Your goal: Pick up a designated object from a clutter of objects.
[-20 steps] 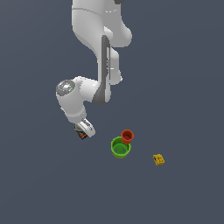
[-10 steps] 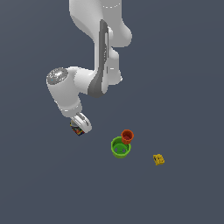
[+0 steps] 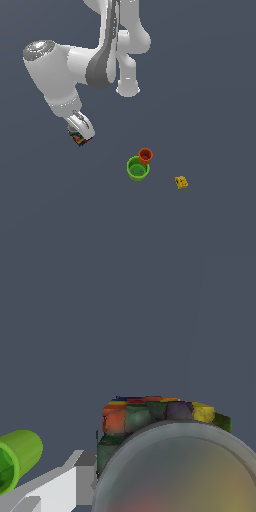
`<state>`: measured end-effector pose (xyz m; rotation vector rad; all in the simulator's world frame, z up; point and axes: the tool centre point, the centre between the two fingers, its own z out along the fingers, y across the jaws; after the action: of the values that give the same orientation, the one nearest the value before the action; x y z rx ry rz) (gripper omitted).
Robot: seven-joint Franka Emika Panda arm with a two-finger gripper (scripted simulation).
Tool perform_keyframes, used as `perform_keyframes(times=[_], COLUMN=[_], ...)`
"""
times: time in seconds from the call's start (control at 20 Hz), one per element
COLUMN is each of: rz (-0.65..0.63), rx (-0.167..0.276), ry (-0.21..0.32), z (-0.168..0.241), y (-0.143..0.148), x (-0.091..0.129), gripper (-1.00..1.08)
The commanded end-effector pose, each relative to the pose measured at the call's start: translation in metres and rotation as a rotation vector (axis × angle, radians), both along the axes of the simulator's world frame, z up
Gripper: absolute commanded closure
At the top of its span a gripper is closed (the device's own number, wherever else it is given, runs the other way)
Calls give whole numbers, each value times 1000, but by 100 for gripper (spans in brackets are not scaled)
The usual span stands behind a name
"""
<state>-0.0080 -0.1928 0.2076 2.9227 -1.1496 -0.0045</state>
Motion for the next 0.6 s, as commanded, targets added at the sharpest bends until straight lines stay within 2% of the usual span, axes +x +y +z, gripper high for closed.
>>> perform_keyframes(times=[0.0,0.55], rz=[0,0], rx=[-1,-2], ry=[-2,-2], z=[28,140], y=[-5,-26], x=[2,13], gripper=[108,108])
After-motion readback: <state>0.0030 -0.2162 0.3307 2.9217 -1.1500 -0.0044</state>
